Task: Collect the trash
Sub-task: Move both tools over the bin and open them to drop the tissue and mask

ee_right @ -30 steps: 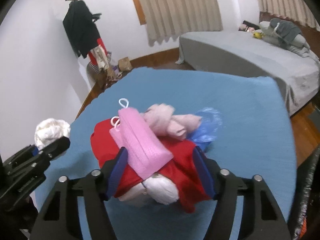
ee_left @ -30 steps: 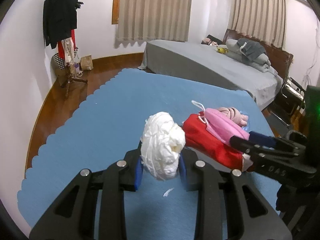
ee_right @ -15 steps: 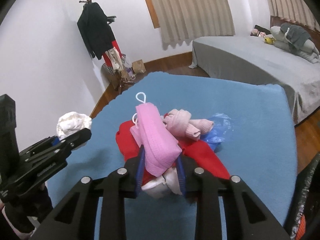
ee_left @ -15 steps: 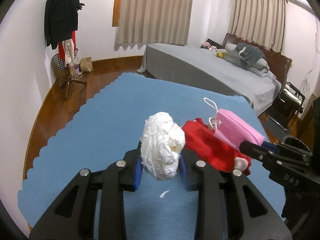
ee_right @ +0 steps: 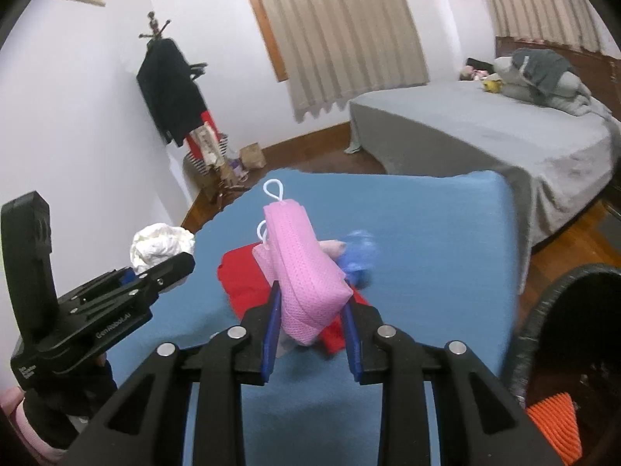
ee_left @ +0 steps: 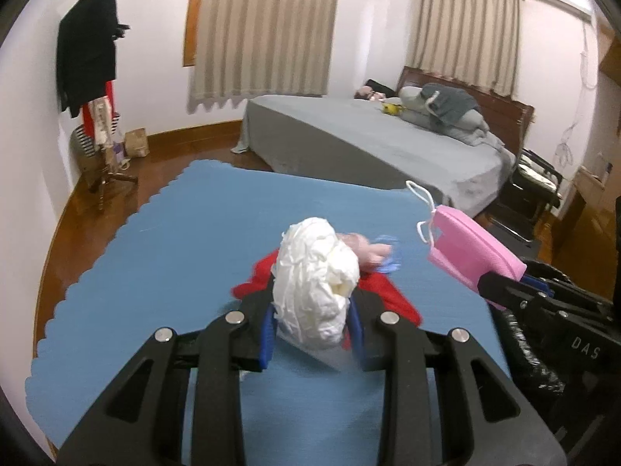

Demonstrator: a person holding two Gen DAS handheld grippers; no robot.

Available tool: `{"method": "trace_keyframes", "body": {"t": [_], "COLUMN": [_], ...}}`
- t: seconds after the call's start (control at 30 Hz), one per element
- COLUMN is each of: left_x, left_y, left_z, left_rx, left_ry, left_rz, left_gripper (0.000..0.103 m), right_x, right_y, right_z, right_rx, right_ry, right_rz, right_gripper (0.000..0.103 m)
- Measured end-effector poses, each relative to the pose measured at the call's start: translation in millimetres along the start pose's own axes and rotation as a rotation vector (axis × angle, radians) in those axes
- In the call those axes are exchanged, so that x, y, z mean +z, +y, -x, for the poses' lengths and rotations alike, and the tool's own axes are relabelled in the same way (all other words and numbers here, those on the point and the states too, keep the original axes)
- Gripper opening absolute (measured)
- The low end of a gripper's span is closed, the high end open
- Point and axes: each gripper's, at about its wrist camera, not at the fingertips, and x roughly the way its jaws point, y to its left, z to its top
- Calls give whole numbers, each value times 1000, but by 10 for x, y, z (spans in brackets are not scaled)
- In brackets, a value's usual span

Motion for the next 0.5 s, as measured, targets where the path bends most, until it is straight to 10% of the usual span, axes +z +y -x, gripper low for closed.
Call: {"method": "trace_keyframes", "body": {"t": [0.5], "left_x": [-22], "left_y": [-1072], "left_z": [-87], "left_rx": [-215], "left_ry": [7], "left_rz": [-109], "left_gripper": [29], "right_x": [-199], "right_y": [-825], "right_z": [702], "right_rx": [-199], "right_ry": [-43], "right_rz": [-111], "right_gripper": [29]}}
